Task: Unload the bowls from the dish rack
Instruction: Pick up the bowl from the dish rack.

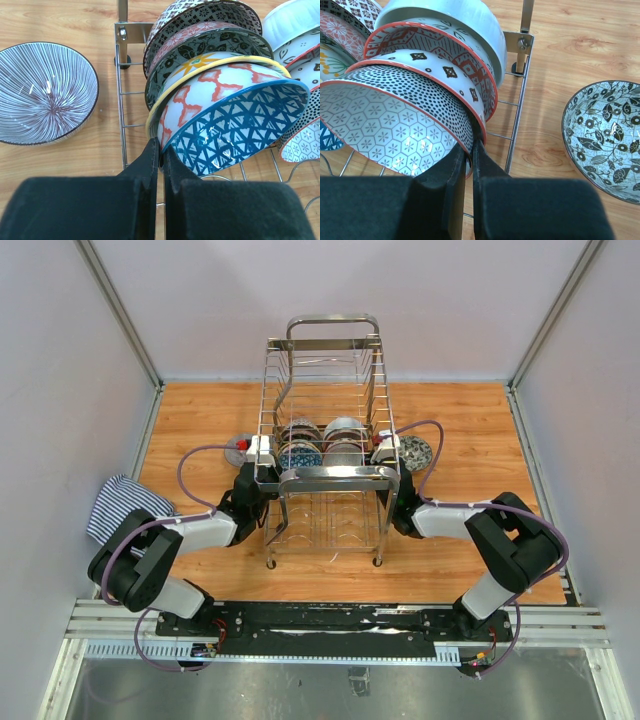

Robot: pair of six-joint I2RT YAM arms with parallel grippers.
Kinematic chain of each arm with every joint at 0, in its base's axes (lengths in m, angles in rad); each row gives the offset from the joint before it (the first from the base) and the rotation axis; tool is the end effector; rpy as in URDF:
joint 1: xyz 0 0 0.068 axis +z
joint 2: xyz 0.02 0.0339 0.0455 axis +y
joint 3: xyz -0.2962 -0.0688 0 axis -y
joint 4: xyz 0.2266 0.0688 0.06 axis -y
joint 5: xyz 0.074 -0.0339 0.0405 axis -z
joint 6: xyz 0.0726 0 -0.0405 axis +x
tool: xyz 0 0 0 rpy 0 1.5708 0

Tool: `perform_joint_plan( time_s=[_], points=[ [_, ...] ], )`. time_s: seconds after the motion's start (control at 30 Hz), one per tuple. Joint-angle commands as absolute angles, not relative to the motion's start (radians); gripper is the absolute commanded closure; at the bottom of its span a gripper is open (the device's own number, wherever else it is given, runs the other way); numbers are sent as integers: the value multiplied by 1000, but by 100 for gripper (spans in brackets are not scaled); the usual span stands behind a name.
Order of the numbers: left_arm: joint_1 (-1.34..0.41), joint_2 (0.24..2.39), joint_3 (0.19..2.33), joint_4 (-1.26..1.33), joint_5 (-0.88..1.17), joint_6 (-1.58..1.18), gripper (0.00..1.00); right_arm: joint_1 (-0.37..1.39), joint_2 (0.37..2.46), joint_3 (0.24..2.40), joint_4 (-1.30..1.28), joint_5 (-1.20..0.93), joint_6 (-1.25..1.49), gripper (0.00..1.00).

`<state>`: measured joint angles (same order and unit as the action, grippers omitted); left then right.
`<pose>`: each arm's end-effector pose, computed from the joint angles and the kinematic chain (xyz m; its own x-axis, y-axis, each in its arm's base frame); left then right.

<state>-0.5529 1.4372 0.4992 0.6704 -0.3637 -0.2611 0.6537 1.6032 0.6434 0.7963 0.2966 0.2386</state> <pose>0.2686 -0.1354 0.2223 -0.2687 -0.1177 -0.9560 0.1340 0.9783 -0.1581 0.2909 0.1962 0.2350 -0.2089 0.1247 -0.9700 -0.3121 0.9315 0.1870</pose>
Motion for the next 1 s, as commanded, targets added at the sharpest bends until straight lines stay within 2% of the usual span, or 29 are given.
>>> perform_joint_plan(
  time_s=[0.0,0.97],
  points=[
    [-564,1394,530,804,-335,-262,99,669,1562,673,977,290,254,99],
    [-572,1353,483,858,-307,-265,100,669,1526,630,1007,287,260,99]
  ],
)
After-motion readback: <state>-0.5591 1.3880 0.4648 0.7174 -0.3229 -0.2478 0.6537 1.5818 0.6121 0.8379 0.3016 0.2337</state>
